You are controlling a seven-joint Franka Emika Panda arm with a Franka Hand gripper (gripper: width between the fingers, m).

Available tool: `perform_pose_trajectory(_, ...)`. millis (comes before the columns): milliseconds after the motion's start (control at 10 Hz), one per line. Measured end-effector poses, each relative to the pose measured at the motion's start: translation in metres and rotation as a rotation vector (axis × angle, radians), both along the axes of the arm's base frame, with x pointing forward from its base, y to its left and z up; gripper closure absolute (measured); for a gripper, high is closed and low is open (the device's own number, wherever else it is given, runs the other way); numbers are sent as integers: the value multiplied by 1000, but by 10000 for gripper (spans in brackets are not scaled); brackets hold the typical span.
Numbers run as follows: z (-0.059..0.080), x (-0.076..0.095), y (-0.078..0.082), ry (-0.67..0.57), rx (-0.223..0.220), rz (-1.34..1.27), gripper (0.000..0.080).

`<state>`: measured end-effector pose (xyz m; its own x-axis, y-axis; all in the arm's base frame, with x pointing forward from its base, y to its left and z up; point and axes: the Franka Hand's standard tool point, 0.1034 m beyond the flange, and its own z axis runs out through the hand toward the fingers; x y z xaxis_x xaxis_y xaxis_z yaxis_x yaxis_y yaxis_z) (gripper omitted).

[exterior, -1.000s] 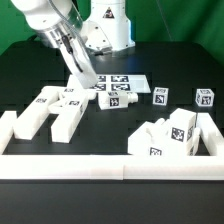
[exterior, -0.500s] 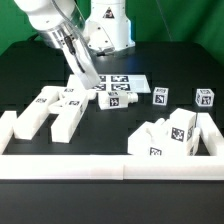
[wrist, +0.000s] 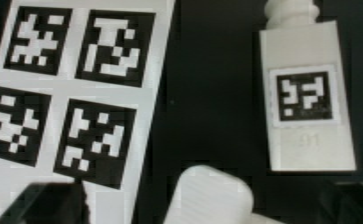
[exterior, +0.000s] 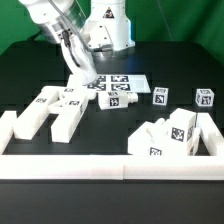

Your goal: Assemble chair

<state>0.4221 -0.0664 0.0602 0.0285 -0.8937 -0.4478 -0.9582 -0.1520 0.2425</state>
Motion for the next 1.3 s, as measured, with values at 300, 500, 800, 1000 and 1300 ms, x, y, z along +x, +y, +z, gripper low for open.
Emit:
perform_pose_trajectory(300,2,1,-1,-6,47,47,150)
perform_pose_trajectory(500,0,-2,-11,26,121,34,150)
perform_pose_trajectory(800,0,9,-9,26,141,55,150)
perform_pose_trajectory(1000,0,40,3,-4,121,97,150)
perform_pose_trajectory(1300,-2,45,3,-12,116,104,150)
